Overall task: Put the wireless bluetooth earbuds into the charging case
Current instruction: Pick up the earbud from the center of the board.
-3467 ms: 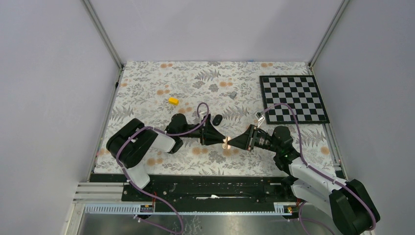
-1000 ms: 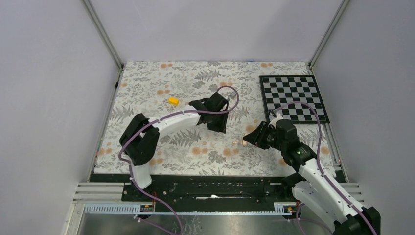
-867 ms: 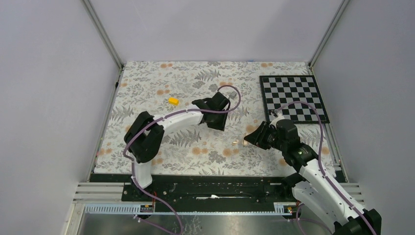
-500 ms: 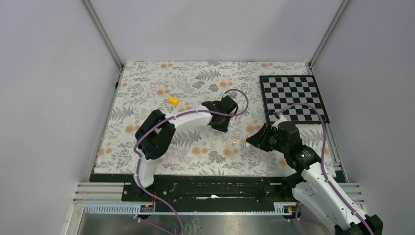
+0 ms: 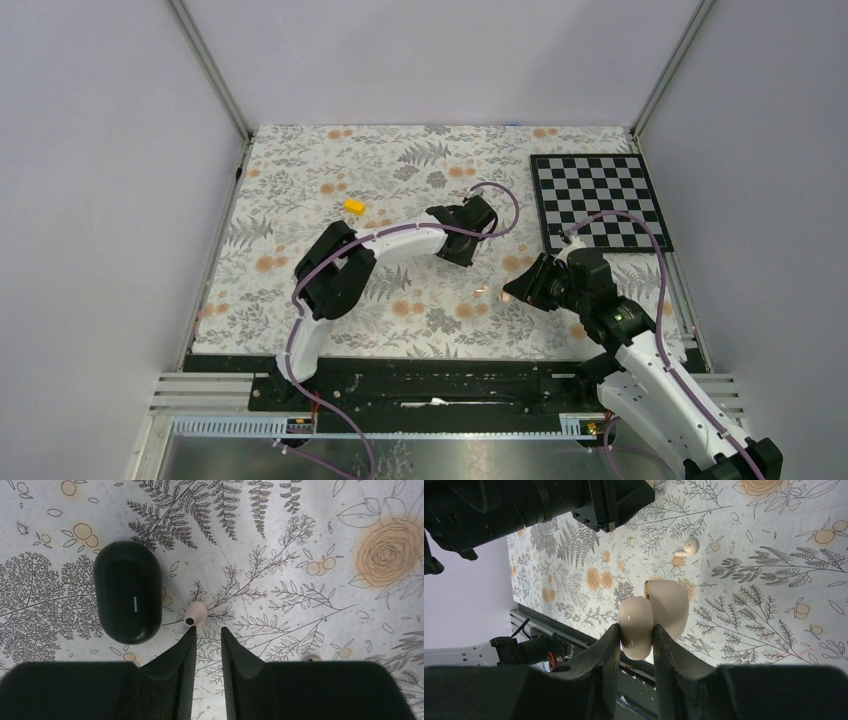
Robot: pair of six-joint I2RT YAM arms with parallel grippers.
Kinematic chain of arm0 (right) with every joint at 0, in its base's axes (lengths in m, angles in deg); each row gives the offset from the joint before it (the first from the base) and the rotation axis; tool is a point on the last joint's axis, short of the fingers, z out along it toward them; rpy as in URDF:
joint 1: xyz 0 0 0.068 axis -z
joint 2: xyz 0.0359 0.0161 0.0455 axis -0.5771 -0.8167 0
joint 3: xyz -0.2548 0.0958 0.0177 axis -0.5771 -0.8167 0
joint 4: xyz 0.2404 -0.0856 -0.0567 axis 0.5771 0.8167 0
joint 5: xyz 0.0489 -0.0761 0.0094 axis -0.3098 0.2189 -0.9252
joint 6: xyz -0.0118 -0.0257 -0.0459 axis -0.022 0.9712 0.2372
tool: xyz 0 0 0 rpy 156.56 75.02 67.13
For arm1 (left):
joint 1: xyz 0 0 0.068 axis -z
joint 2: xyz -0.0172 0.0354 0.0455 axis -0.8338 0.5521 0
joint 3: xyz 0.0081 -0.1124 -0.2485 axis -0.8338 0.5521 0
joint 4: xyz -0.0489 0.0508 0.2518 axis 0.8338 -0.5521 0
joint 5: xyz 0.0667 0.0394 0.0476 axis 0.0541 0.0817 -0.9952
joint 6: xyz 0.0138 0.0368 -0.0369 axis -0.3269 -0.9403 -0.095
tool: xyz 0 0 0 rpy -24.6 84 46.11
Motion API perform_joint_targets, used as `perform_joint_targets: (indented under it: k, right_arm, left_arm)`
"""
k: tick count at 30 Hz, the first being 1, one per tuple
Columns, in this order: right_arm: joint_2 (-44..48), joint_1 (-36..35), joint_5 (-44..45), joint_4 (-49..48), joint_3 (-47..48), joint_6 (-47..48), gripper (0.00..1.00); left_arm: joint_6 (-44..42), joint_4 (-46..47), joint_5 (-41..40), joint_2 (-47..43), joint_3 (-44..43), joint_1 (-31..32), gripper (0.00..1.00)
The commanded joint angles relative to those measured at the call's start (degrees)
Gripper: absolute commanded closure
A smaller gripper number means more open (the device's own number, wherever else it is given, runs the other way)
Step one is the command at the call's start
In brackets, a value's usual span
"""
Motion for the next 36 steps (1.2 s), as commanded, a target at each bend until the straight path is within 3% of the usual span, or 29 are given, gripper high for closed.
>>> perform_joint_targets:
  k: [1,11,23,36]
  right_arm:
    - [-0.03,0.25,0.07,-0.61,2.01,0.64,1.0]
    - [-1.13,0.26,-0.34,-1.2,1.85,0.79,1.0]
    - [-2.29,0.26,-1.29,-3.17,1.09,0.02,1.0]
    - [-2.61,0.26,-2.11,-3.94,0.8,-0.85,1.0]
  left_arm:
    - [-1.36,-0.54,-2.39,0.79,-2.95,0.17,0.75]
    - [-3.02,-0.81,-2.62,2.21,-3.92,0.11,0.79]
    - [-7.26,0.07,-5.51,-1.38,-2.92,0.17,0.67]
    - [-8.79,0.58,-4.6,1.81,-5.84,0.14,0.68]
